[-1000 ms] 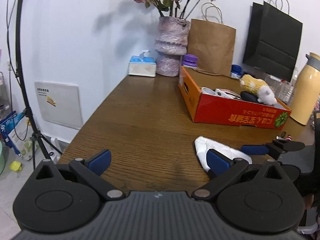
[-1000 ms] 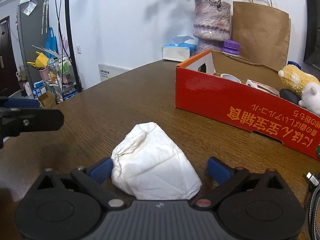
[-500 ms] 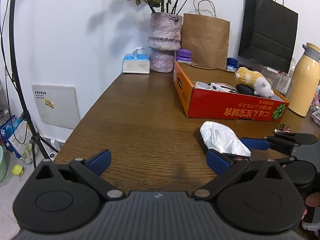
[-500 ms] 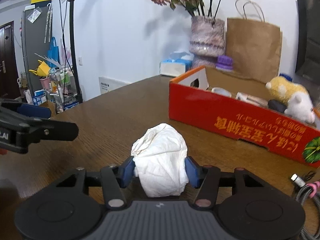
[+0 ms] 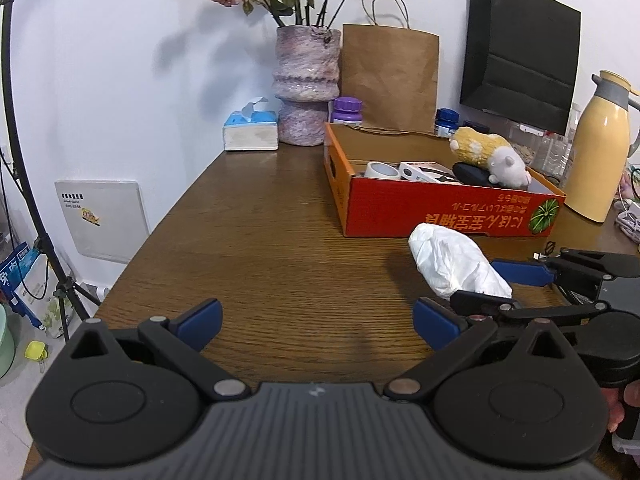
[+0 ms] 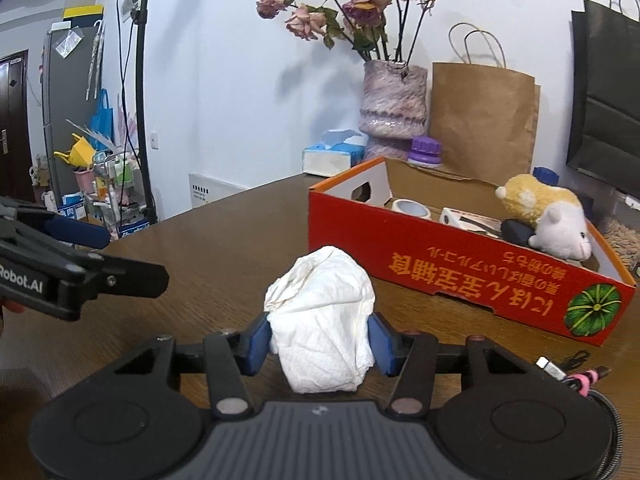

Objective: Flip cup upright
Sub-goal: 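Lift the cloth with the right tool while the left tool moves toward the black cable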

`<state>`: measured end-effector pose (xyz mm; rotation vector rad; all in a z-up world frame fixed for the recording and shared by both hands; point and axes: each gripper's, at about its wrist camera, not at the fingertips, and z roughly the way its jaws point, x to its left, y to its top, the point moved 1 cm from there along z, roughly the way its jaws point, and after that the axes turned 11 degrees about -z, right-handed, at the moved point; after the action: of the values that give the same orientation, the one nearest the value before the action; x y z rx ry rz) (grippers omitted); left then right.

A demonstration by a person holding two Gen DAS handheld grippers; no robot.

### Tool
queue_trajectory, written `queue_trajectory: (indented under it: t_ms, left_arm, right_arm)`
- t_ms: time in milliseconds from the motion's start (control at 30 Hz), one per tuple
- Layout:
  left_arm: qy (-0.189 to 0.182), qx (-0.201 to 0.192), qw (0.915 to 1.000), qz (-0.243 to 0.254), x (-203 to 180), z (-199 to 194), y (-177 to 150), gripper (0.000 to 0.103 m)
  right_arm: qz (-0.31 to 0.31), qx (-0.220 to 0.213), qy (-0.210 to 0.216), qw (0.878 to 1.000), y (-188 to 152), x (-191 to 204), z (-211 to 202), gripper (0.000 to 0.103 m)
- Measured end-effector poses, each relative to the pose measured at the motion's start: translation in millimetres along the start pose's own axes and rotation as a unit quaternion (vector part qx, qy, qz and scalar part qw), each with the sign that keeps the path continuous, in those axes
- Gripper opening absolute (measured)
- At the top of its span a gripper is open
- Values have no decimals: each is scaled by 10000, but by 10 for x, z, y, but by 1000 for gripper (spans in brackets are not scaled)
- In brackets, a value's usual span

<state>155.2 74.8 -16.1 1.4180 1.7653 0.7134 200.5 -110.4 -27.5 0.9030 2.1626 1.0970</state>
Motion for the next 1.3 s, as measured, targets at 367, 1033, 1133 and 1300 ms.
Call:
queue_trajectory:
  t_ms: [367,1033,1133,1300]
  left_arm:
    - [-69,44,9998,191,-381,70,-14,103]
    - [-382,290,9974,538,-1357,365,-122,103]
    - [-443,359,9967,586,-1523,440,-147,103]
    - [-543,472,9955,615,-1771,532,-195,103]
  right_arm:
    - [21,-154,-227,9996,-116,-259,-254,51]
    - [236,-389,-876,9951,-439,-1057,-753,51]
    - [275,-409,-978,9940,-493,-1191,-820,51]
    - [333,-467,-1142,9918,-587,-1391,-949,51]
